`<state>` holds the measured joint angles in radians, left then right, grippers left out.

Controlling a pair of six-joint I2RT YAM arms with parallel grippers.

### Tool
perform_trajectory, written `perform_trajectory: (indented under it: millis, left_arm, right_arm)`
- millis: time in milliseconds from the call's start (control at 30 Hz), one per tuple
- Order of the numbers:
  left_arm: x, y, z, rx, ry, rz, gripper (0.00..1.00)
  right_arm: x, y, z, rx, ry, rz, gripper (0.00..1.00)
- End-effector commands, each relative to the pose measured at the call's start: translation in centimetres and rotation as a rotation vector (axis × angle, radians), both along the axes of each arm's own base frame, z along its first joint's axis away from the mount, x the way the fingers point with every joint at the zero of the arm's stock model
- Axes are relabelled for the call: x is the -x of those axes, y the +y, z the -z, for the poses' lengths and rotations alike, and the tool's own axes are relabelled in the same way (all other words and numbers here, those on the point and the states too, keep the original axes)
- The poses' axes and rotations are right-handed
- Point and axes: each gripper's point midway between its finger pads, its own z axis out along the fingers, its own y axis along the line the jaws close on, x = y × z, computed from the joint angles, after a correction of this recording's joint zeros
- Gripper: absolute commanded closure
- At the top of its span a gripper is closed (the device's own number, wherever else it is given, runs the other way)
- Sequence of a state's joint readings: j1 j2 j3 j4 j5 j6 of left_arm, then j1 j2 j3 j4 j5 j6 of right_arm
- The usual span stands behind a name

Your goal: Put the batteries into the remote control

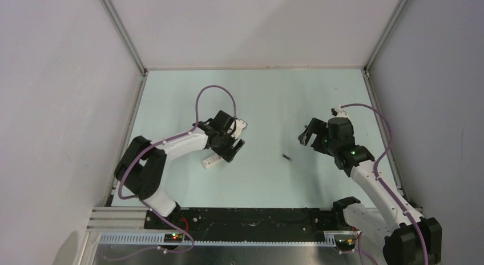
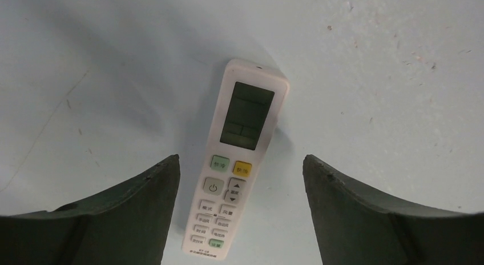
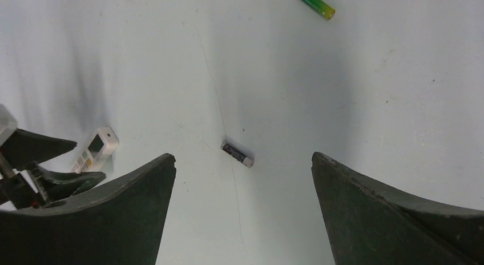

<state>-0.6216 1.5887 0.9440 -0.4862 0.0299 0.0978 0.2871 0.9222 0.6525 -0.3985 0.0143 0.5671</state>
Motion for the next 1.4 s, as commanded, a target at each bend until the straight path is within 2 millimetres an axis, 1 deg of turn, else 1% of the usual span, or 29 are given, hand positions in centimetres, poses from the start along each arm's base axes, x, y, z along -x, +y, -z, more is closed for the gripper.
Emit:
perform_trajectory:
  millis: [0,167,200,267,367,467,500,533,567,600,667,700,733,767,800,833,867,900,967,1067,1100,1133,1167,1200,1233,1267,1300,1333,1367]
  left_arm:
    - [-0.5,-0.5,-0.1,-0.015,0.002,0.03,0.19]
    - [-0.9,-0.5,0.8,-0.04,0.019,0.006,0.29]
    - [-0.9,-0.6,1.0,-0.042,0.025,0.006,0.3]
    - [-0.8,-0.6,1.4,-0.042,0.04,0.002,0.35]
    - [-0.5,-0.7,1.9,-0.043,0.057,0.007,0.48]
    - [-0.7,-0.7,1.7,-0.044,0.052,0.003,0.62]
    - [-0.8,-0.7,1.5,-0.041,0.044,-0.001,0.7]
    - [-1.0,-0.8,1.2,-0.035,0.035,-0.008,0.74]
    - [-1.3,-0.9,0.6,-0.026,0.018,-0.016,0.82]
    - [-1.6,-1.2,-0.1,-0.011,0.004,-0.033,0.85]
    - [-2.2,-1.8,-2.0,0.037,-0.035,-0.06,0.88]
    - [-2.7,-2.4,-3.9,0.083,-0.07,-0.065,0.91]
    - [-2.8,-2.8,-4.9,0.116,-0.081,-0.084,0.92]
    - [-3.3,-3.3,-7.0,0.163,-0.122,-0.093,0.95]
    - [-3.4,-3.7,-8.3,0.202,-0.134,-0.113,0.96]
    - [-3.9,-4.2,-11.0,0.257,-0.185,-0.121,0.98]
    - [-4.0,-4.5,-12.1,0.292,-0.193,-0.145,0.99]
    - [-4.2,-4.8,-14.5,0.342,-0.234,-0.15,1.0]
    - [-4.1,-5.3,-18.0,0.433,-0.27,-0.183,1.0]
    - [-3.2,-6.2,-23.1,0.577,-0.304,-0.172,1.0]
    - [-3.0,-6.5,-25.1,0.63,-0.314,-0.176,1.0]
    - [-2.3,-6.9,-26.6,0.68,-0.308,-0.152,1.0]
    - [-2.1,-7.2,-28.5,0.733,-0.311,-0.158,1.0]
    - [-1.6,-7.6,-29.6,0.773,-0.298,-0.142,1.0]
    - [-0.9,-8.2,-31.3,0.834,-0.271,-0.124,1.0]
    - [-0.5,-8.4,-32.1,0.864,-0.254,-0.114,1.0]
    - [0.2,-8.9,-33.4,0.916,-0.218,-0.097,1.0]
    - [0.5,-9.1,-33.8,0.935,-0.196,-0.094,1.0]
    - [1.1,-9.5,-34.6,0.973,-0.155,-0.087,1.0]
  right_arm:
    - [0.2,1.1,-0.2,-0.046,0.007,-0.03,0.07]
    - [0.6,1.3,0.2,-0.048,0.022,-0.018,0.05]
    - [0.5,0.9,0.1,-0.036,0.009,0.006,0.05]
    - [0.4,0.9,-0.2,-0.03,-0.013,0.006,0.04]
    - [0.2,1.2,-0.5,-0.037,-0.031,-0.01,0.01]
    - [0.3,2.2,-1.0,-0.054,-0.05,-0.082,0.01]
    - [0.3,2.5,-1.1,-0.057,-0.056,-0.097,0.01]
    - [0.3,2.6,-1.2,-0.058,-0.06,-0.099,0.01]
    - [0.3,2.6,-1.4,-0.063,-0.065,-0.098,0.01]
    - [0.3,2.6,-1.5,-0.065,-0.067,-0.098,0.01]
    - [0.4,2.9,-2.0,-0.081,-0.083,-0.11,0.01]
    - [0.5,3.4,-2.6,-0.105,-0.099,-0.138,0.0]
    - [0.4,3.9,-3.3,-0.124,-0.124,-0.159,0.01]
    - [0.7,4.7,-3.8,-0.154,-0.136,-0.205,0.01]
    - [0.5,5.3,-4.7,-0.179,-0.171,-0.236,0.0]
    - [1.0,6.3,-5.5,-0.215,-0.186,-0.292,0.01]
    - [0.8,7.0,-6.5,-0.239,-0.226,-0.322,0.0]
    - [1.3,7.8,-7.3,-0.273,-0.241,-0.368,0.01]
    - [1.7,9.3,-9.2,-0.332,-0.3,-0.441,0.01]
    - [2.5,11.7,-12.9,-0.425,-0.398,-0.546,0.01]
    - [3.0,12.5,-13.7,-0.444,-0.411,-0.577,0.01]
    - [3.1,13.2,-15.2,-0.466,-0.447,-0.603,0.01]
    - [3.8,14.2,-15.9,-0.483,-0.461,-0.642,0.0]
    - [3.9,14.8,-17.5,-0.499,-0.505,-0.666,0.01]
    - [4.6,15.7,-18.2,-0.512,-0.519,-0.701,0.01]
    - [4.5,16.2,-19.5,-0.522,-0.556,-0.716,0.0]
    - [4.9,16.9,-20.0,-0.531,-0.565,-0.738,0.01]
    - [4.7,17.4,-21.1,-0.544,-0.59,-0.747,0.01]
    - [4.7,18.0,-21.6,-0.559,-0.607,-0.768,0.01]
